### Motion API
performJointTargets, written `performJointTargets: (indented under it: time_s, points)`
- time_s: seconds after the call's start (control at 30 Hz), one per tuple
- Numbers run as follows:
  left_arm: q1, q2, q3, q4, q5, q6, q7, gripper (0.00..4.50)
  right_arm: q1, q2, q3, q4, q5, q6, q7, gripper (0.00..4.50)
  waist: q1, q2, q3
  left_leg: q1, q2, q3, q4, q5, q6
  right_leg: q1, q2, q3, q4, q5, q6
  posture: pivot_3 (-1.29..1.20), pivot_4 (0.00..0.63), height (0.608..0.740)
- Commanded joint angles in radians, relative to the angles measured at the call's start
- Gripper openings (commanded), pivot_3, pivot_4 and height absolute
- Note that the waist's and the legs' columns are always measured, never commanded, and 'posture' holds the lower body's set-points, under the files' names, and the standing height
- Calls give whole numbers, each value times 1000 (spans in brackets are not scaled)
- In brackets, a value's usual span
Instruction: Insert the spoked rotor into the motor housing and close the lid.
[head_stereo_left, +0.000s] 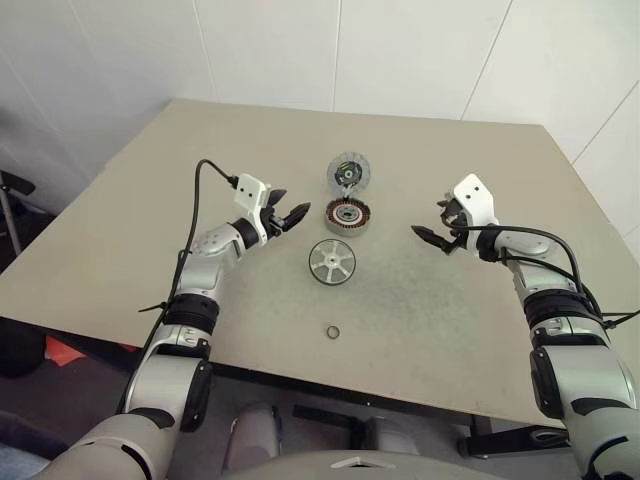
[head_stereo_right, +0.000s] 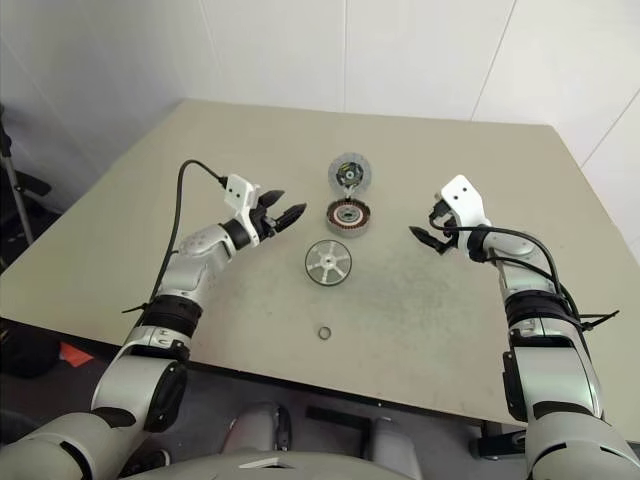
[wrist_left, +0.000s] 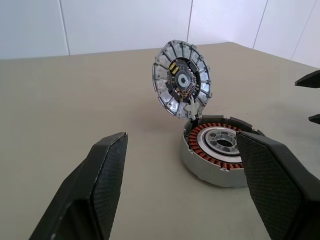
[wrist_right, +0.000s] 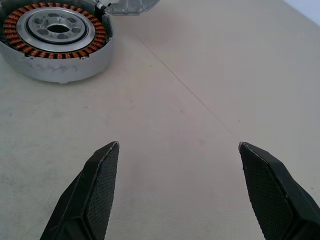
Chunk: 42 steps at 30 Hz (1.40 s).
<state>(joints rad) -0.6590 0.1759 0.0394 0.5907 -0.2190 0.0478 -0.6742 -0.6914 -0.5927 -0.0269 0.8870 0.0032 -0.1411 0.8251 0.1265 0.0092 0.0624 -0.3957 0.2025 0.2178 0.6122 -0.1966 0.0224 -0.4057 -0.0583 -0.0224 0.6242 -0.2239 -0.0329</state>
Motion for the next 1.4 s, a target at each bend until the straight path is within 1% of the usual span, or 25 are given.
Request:
performJointTargets:
  time_s: [0.03, 0.2, 0.33, 0.5, 0.73, 0.93, 1.1, 1.4]
  points:
    - [-19, 5, 7, -10, -3, -20, 0, 3653, -29, 3, -5, -18, 13, 5, 5, 4326, 0, 0, 0, 0, 0, 0, 0, 0, 0, 0, 0, 0, 0, 0, 0, 0, 0, 740]
    - [-19, 5, 7, -13, -2, -20, 1, 3653, -33, 2, 3, -24, 4, 8, 10, 4326, 0, 0, 0, 0, 0, 0, 0, 0, 0, 0, 0, 0, 0, 0, 0, 0, 0, 740]
    - [-19, 3, 4, -12, 0, -21, 2, 3653, -63, -1, 53, -23, -42, -5, 30, 4326, -1, 0, 0, 0, 0, 0, 0, 0, 0, 0, 0, 0, 0, 0, 0, 0, 0, 740]
    - [-20, -1, 3, -13, -2, -14, 1, 3653, -167, 12, 127, 35, -101, -41, 70, 4326, -5, 0, 0, 0, 0, 0, 0, 0, 0, -1, 0, 0, 0, 0, 0, 0, 0, 740]
    - [-15, -2, 8, -34, -12, 8, 0, 3653, -354, 58, 235, 202, -201, -144, 150, 4326, -5, 1, 0, -1, 1, 0, -1, 0, -1, -1, 0, -1, 0, 0, 0, 0, 0, 740]
    - [9, 4, 18, -62, -14, 10, 16, 3653, -441, 92, 294, 303, -269, -213, 212, 4326, -3, 1, 1, -4, 1, 0, 0, 0, 0, -3, 0, -2, 0, 0, 0, 0, 0, 740]
    - [25, 7, 22, -81, -14, 11, 29, 3653, -480, 113, 349, 343, -330, -277, 249, 4326, -5, 1, 1, -6, 1, -1, 0, 0, 0, -5, 0, -2, 1, 0, -1, 0, 0, 740]
    - [52, 10, 22, -116, -14, 20, 44, 3653, -533, 180, 408, 389, -418, -344, 215, 4326, -6, 1, 1, -9, 2, -1, 1, 1, -1, -10, 0, -2, 4, 0, -1, 0, 0, 740]
